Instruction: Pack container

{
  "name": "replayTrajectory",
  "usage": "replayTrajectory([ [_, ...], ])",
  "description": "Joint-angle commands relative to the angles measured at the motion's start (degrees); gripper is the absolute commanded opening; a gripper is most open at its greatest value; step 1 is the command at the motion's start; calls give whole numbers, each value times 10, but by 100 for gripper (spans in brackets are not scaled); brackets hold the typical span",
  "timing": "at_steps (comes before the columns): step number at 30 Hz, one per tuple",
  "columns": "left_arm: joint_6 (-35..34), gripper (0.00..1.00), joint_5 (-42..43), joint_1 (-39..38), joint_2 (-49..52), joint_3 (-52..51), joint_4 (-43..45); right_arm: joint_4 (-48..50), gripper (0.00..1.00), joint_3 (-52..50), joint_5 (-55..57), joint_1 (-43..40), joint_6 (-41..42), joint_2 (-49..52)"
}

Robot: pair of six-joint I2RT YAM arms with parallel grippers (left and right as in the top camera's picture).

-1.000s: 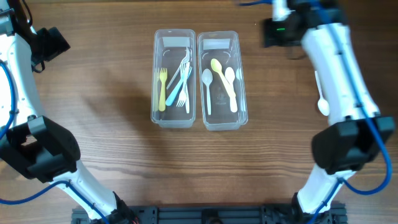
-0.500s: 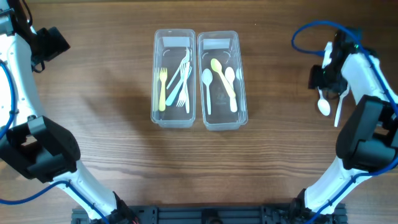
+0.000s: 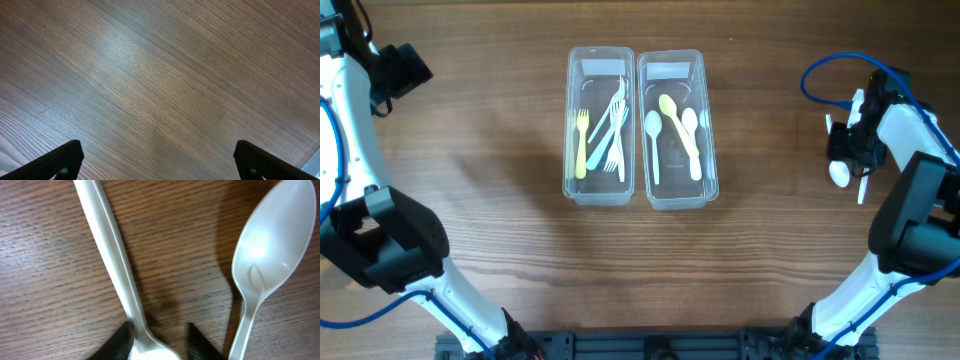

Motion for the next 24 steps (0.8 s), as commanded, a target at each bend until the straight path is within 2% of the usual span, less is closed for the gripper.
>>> replayTrajectory([
  [1, 1, 100, -6, 3, -17, -2, 2, 6, 18, -3, -35, 0, -1, 6],
  [3, 1, 100, -6, 3, -17, -2, 2, 7, 16, -3, -50, 0, -1, 6],
  [5, 1, 100, -6, 3, -17, -2, 2, 7, 4, -3, -53, 0, 1, 6],
  [8, 1, 100, -6, 3, -17, -2, 2, -6, 4, 21, -95, 7, 2, 4],
  [10, 1, 100, -6, 3, -17, -2, 2, -29, 4, 74, -122, 26, 16, -1],
  [14, 1, 100, -6, 3, -17, -2, 2, -73, 4, 198, -103, 70, 21, -10],
  [16, 1, 100, -5, 3, -17, -2, 2, -83, 5, 229, -88, 81, 22, -11],
  [18, 1, 100, -6, 3, -17, -2, 2, -98, 19, 229, -52, 82, 35, -10],
  [19, 1, 100, -6, 3, -17, -2, 2, -106, 37, 222, -29, 80, 36, -8],
  [20, 1, 100, -6, 3, -17, -2, 2, -113, 45, 213, -13, 76, 35, -5],
  [24, 1, 100, -5, 3, -17, -2, 2, -112, 47, 164, -2, 56, 7, 5],
])
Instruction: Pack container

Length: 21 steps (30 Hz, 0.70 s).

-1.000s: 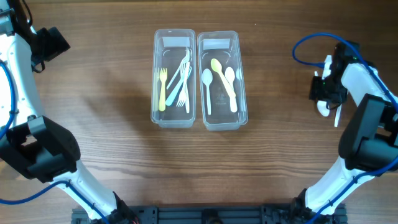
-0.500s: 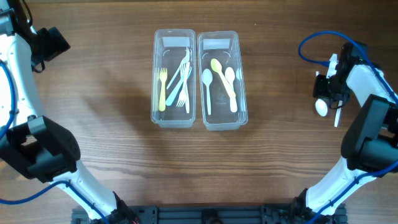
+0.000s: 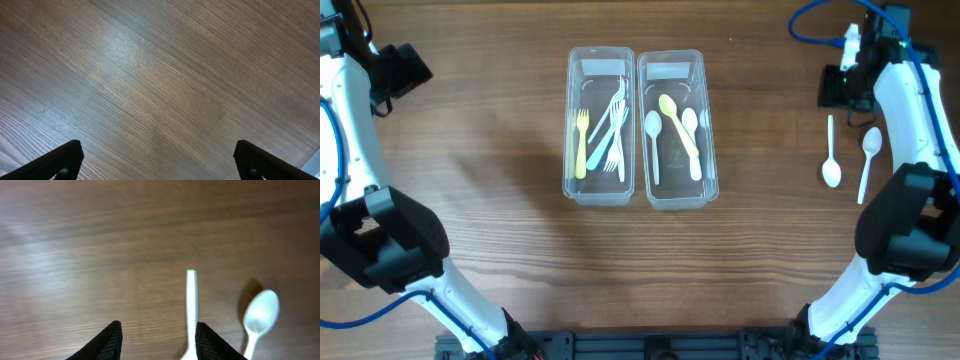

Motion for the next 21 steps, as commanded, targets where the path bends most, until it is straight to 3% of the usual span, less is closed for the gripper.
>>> replayTrajectory([
  [1, 1, 100, -5, 3, -17, -2, 2, 16, 47, -59, 34, -22, -20, 12],
  [16, 1, 100, -6, 3, -17, -2, 2, 171, 48, -265, 34, -40, -26, 12],
  [17, 1, 100, -5, 3, -17, -2, 2, 174, 43, -267, 34, -40, -26, 12],
  [19, 1, 100, -6, 3, -17, -2, 2, 176, 14, -266, 34, -40, -25, 12],
  [20, 1, 100, -6, 3, -17, -2, 2, 173, 4, -261, 34, -40, -22, 12],
  [21, 1, 100, -5, 3, -17, -2, 2, 166, 4, -252, 34, -40, -22, 12],
])
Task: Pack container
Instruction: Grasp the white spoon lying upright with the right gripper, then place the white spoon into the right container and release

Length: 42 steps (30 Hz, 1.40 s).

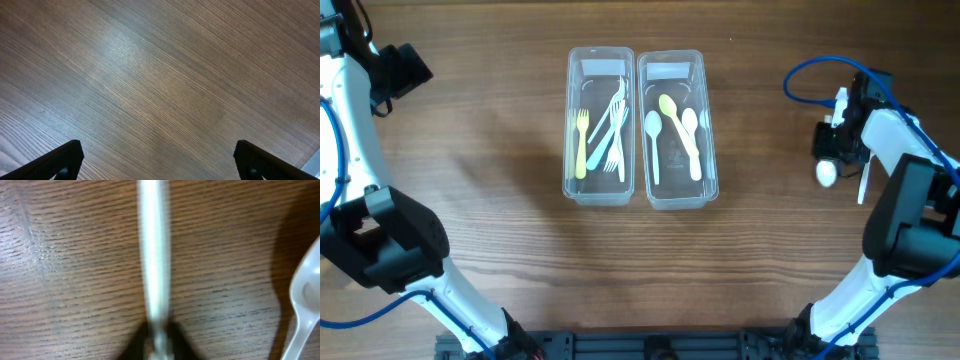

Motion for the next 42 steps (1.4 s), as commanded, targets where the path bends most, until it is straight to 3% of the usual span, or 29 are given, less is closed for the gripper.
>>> replayTrajectory([
  [1, 1, 100, -6, 3, -17, -2, 2, -17, 4, 1, 11, -1, 2, 17],
  [9, 1, 100, -6, 3, -17, -2, 2, -118, 4, 175, -12, 19, 4, 6],
  [15, 1, 100, -6, 3, -17, -2, 2, -177, 4, 336, -99, 121, 46, -6],
  [19, 1, 100, -6, 3, -17, -2, 2, -174, 4, 341, -166, 219, 71, -2],
  [24, 1, 100, -6, 3, -17, -2, 2, -176, 4, 328, -85, 328, 72, 5],
  [30, 1, 100, -6, 3, -17, -2, 2, -139, 5, 242, -81, 368, 78, 19],
  [31, 1, 100, -6, 3, -17, -2, 2, -126, 11, 224, -81, 368, 76, 19],
  [32, 1, 100, -6, 3, -17, -2, 2, -106, 55, 201, -81, 368, 67, 19],
  [33, 1, 100, -5, 3, -17, -2, 2, -102, 64, 201, -81, 367, 53, 19],
  [36, 1, 100, -6, 3, -17, -2, 2, -116, 72, 247, -81, 365, 32, 15],
  [39, 1, 100, -6, 3, -17, -2, 2, -174, 72, 361, -48, 349, 38, 4],
  [42, 1, 100, -5, 3, -17, -2, 2, -250, 72, 475, 54, 306, 64, -11],
])
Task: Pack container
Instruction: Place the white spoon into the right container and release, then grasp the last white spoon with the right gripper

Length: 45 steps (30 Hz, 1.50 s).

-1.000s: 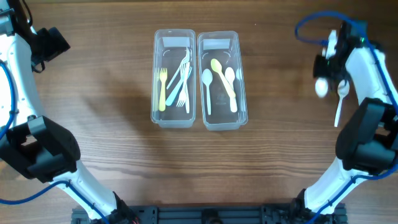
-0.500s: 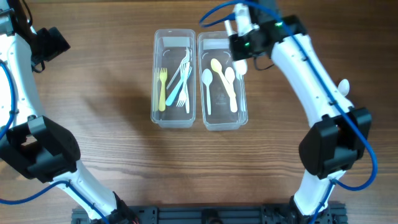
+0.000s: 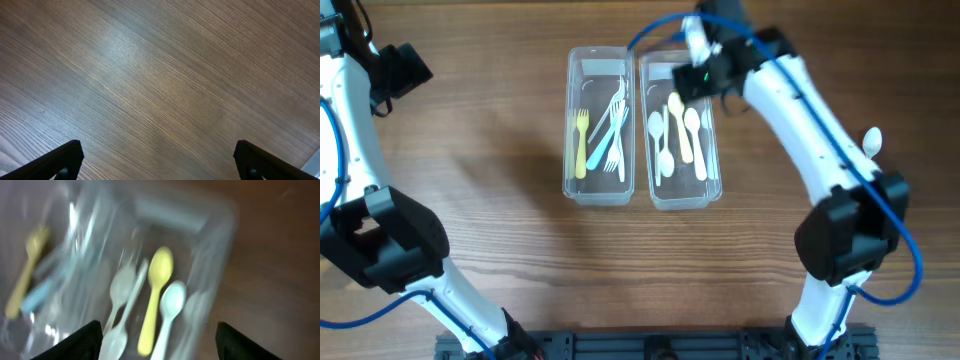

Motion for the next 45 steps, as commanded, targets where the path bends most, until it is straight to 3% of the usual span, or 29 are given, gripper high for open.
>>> replayTrajectory([
  [1, 1, 100, -6, 3, -17, -2, 2, -59, 72, 125, 124, -64, 18, -30],
  [5, 1, 100, -6, 3, -17, -2, 2, -113, 73, 140, 147, -165, 17, -42],
  [8, 1, 100, -5, 3, -17, -2, 2, -132, 72, 83, 147, -266, 18, -33],
  [14, 1, 100, -6, 3, -17, -2, 2, -53, 72, -98, 140, -388, 13, -30],
  [19, 1, 100, -5, 3, -17, -2, 2, 30, 71, -228, 61, -460, -33, -29],
  [24, 1, 100, -6, 3, -17, -2, 2, 84, 63, -294, 24, -487, -51, -29],
  [36, 1, 100, -5, 3, -17, -2, 2, 144, 61, -328, 14, -485, -91, 33],
  [39, 1, 100, -6, 3, -17, -2, 2, 144, 50, -328, 13, -485, -91, 55],
  [43, 1, 100, -6, 3, -17, -2, 2, 139, 4, -321, 13, -484, -89, 56],
  [45, 1, 100, -6, 3, -17, -2, 2, 123, 4, -297, -1, -479, -89, 51],
])
